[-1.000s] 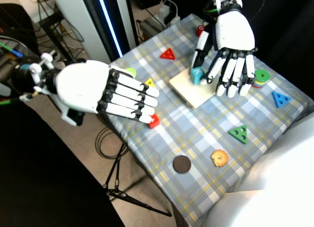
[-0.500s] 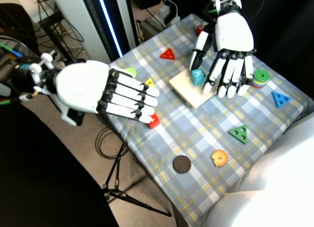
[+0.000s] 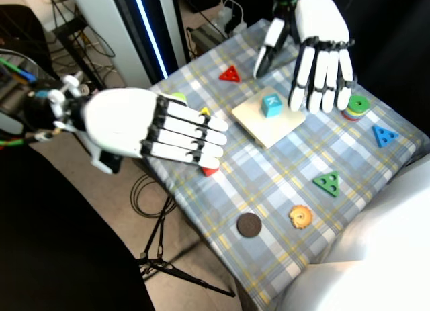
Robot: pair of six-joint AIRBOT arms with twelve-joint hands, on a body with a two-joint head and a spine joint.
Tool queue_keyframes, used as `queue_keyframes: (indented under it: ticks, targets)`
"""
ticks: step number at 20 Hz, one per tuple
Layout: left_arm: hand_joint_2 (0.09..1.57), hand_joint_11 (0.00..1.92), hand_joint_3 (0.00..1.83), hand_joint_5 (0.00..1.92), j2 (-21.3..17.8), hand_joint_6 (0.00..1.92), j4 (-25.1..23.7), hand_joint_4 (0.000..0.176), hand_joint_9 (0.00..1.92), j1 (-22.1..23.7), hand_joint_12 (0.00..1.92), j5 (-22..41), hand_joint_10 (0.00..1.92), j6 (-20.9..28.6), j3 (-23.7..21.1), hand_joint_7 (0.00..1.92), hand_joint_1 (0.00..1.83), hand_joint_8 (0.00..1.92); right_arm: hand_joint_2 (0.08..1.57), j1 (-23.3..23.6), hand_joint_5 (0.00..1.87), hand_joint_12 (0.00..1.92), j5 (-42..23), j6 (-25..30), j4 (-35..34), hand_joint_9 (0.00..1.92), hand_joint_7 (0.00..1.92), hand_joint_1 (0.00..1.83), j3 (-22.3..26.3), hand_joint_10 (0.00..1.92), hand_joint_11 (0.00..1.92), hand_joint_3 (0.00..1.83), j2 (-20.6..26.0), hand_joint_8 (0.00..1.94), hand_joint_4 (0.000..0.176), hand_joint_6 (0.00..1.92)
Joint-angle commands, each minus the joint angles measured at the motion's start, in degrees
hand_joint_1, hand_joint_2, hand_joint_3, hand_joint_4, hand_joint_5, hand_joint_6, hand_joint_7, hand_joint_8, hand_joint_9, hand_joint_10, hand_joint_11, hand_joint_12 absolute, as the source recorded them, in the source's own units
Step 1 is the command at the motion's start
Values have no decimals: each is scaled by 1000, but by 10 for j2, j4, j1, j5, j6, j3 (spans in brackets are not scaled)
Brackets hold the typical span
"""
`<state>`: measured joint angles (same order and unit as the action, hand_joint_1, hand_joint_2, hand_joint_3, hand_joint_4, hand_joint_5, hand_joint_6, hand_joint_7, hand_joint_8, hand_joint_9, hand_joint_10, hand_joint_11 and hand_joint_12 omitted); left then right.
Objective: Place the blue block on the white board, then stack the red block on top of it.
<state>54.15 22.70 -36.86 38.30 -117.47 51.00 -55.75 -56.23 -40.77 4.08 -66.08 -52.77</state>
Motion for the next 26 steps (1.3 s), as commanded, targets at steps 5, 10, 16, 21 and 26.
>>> queue_keyframes:
  ticks: [5,10,16,21,26]
  targets:
    - [904,0,0,447,-53,1,-3,129,293,-49,589,190,3,6,-58,430,739,1,968,34,572,858,31,-10,-9,346,375,955,-38,2,0,0,-35,2,1,7]
    - [901,0,0,493,-67,5,14,75,312,-85,657,230,4,32,-75,441,781,2,970,65,584,830,108,-43,-13,338,345,900,-70,0,0,0,-66,0,32,2]
    - [898,0,1,491,-74,1,21,98,332,-100,628,244,4,32,-84,457,755,2,962,65,612,756,138,-43,-16,328,350,847,-84,2,0,0,-67,1,75,4]
    - [893,0,0,495,-75,2,22,99,343,-102,698,246,4,32,-85,462,748,3,973,65,668,846,151,-49,-25,346,377,865,-89,5,0,2,-67,5,69,10]
    - [893,0,1,493,-75,0,27,106,345,-108,707,246,2,32,-86,467,754,0,971,65,825,954,153,-50,-31,444,482,940,-89,8,21,1,-63,4,51,12]
